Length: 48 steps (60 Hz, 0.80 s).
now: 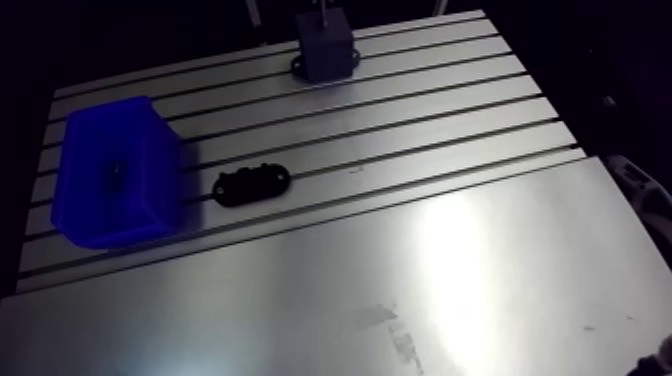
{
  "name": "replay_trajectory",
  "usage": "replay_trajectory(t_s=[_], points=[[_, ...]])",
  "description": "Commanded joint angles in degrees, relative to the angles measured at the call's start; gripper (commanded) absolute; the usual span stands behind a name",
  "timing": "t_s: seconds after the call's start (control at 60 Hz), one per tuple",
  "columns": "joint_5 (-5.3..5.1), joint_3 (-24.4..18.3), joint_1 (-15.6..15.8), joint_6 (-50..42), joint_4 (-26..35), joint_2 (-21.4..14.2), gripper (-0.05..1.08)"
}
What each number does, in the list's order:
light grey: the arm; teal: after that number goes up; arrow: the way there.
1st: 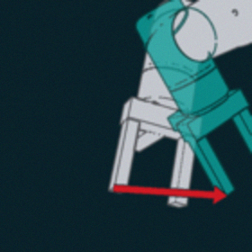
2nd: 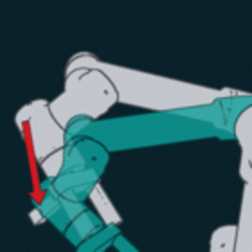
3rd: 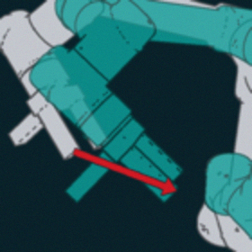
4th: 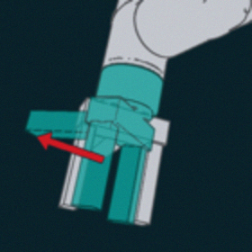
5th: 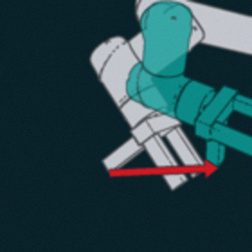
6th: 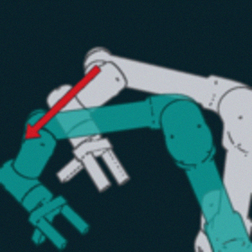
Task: Pick up the M10 bolt and insert it into the hole until fully seated.
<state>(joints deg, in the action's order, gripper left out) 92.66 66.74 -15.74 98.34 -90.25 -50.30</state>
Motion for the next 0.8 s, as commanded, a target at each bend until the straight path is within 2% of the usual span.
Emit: replay_trajectory(t_s=[0.017, 0.8], points=[[-0.16, -0.16, 0.00, 0.06, 0.19, -0.09, 1.08], [-0.24, -0.08, 0.00, -0.03, 0.03, -0.35, 1.08]])
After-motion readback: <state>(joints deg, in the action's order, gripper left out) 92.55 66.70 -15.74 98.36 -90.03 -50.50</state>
